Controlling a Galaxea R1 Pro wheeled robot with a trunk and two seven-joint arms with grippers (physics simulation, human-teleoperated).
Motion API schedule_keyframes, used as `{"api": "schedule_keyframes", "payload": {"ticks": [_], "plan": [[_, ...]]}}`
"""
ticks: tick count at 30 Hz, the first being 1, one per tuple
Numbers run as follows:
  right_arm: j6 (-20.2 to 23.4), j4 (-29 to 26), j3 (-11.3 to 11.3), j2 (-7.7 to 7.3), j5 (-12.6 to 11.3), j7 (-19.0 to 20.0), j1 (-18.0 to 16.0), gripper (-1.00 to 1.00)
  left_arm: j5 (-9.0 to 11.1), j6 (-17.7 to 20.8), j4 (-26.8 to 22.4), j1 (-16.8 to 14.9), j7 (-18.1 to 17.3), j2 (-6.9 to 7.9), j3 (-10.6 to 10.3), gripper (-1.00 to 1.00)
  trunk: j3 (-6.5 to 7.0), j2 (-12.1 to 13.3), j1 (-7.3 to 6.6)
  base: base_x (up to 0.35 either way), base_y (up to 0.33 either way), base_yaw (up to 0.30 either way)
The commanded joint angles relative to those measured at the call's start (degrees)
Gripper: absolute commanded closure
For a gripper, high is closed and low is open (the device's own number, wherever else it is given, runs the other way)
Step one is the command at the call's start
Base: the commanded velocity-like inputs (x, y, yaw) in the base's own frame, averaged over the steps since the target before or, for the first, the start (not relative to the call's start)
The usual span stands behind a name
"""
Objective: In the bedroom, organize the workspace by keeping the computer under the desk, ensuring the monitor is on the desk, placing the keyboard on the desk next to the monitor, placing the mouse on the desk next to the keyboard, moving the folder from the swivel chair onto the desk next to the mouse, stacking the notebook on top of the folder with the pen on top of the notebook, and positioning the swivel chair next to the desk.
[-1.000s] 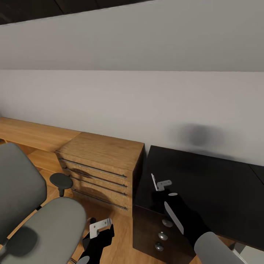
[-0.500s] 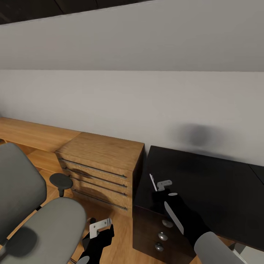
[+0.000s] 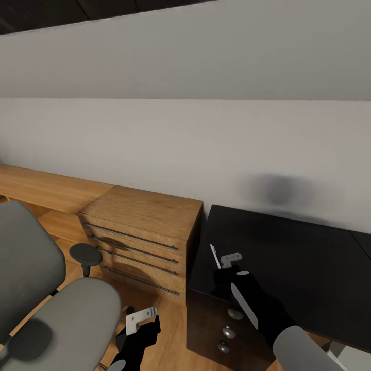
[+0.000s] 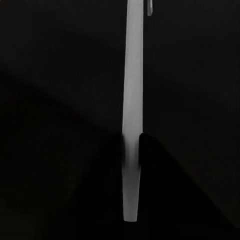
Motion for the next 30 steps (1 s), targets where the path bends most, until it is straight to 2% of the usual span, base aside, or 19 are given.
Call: {"api": "schedule_keyframes", "payload": {"ticks": [1,6,13,15,17,20,21,25,30], "plan": [[0.3,3.3,0.3,-0.08,-1.0,-0.4,0.0,1.0,0.4,0.2,-0.1,0.0,0.4,0.0,0.0,-1.0,0.13,0.4,-0.21,0.0,0.0,0.0],[0.3,2.1,0.1,-0.13,-1.0,-0.5,0.0,1.0,0.4,0.2,-0.1,0.0,0.4,0.0,0.0,-1.0,1.02,2.4,-1.31,0.0,0.0,0.0],[0.3,-4.7,-0.1,-0.28,-1.0,-1.7,0.2,1.0,0.4,0.2,-0.1,0.0,0.6,-0.03,0.0,-1.0,2.28,5.2,-2.85,-0.001,0.0,0.0],[0.3,-7.6,-0.1,-0.31,-1.0,-3.6,0.4,1.0,0.4,0.2,-0.1,0.0,0.6,-0.06,0.0,-1.0,2.64,6.0,-3.29,-0.106,0.0,0.0],[0.2,-12.7,-0.4,-0.36,-1.5,-8.8,1.3,1.0,0.4,0.2,-0.1,0.0,0.6,-0.04,0.0,-1.0,3.0,6.8,-3.73,-0.252,0.0,0.0],[0.2,-17.3,-0.6,-0.47,-3.8,-12.8,3.0,1.0,0.4,0.2,-0.1,0.0,0.6,-0.02,0.0,-1.0,3.54,8.0,-4.38,-0.305,0.0,0.0],[0.1,-19.9,-0.7,-0.62,-5.2,-14.4,4.1,1.0,0.4,0.2,-0.1,0.0,0.6,-0.01,0.0,-1.0,3.72,8.4,-4.6,-0.322,0.0,0.0],[0.0,-25.6,-1.0,-1.04,-7.9,-17.7,6.4,1.0,0.4,0.2,-0.1,0.0,0.6,-0.01,0.0,-1.0,4.43,10.0,-5.48,-0.33,0.0,0.0],[0.0,-28.8,-1.2,-1.22,-9.5,-21.0,7.6,1.0,0.4,0.2,-0.1,0.0,0.6,0.0,0.0,-1.0,5.33,12.0,-6.58,-0.337,0.0,0.0]]}}
